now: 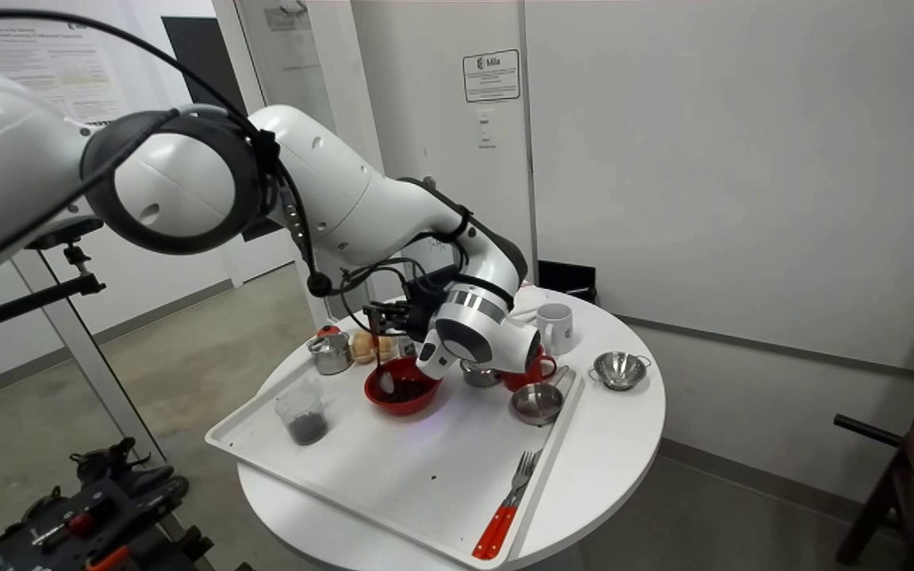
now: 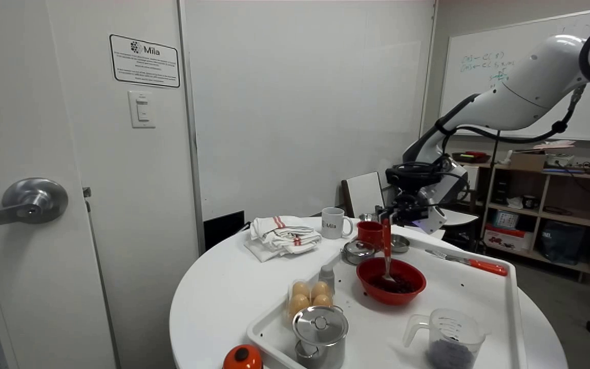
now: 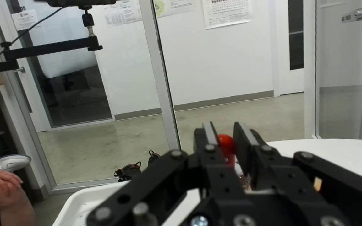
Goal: Use the spoon to stir the contents in the orange bowl
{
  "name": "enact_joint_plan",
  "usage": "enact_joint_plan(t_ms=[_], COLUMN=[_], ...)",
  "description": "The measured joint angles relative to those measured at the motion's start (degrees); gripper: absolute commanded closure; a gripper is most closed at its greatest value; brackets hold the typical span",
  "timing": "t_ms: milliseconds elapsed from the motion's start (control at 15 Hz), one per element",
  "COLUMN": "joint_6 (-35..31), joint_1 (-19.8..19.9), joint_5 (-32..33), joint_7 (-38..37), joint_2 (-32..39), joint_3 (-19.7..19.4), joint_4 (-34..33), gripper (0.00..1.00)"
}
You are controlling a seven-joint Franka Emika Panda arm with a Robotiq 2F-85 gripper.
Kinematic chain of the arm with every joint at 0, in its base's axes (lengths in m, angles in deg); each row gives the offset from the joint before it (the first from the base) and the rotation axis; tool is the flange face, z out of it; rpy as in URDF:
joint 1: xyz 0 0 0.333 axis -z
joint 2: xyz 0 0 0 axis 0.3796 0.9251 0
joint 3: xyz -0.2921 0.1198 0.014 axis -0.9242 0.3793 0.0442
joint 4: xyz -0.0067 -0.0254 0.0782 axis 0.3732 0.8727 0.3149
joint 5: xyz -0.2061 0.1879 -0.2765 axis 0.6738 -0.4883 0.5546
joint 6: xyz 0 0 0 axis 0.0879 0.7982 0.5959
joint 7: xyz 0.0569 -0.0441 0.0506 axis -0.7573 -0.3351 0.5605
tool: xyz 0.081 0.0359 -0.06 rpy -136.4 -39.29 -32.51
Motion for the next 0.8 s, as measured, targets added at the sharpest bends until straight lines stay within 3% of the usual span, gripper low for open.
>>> enact_joint_plan(t_ms=[800], joint_6=[-4.23], joint_1=[1.36], joint_5=[-4.89], joint_7=[0.00], joint_2=[0.32], joint_3=[-2.42], joint_4=[1.84], gripper=[0.95])
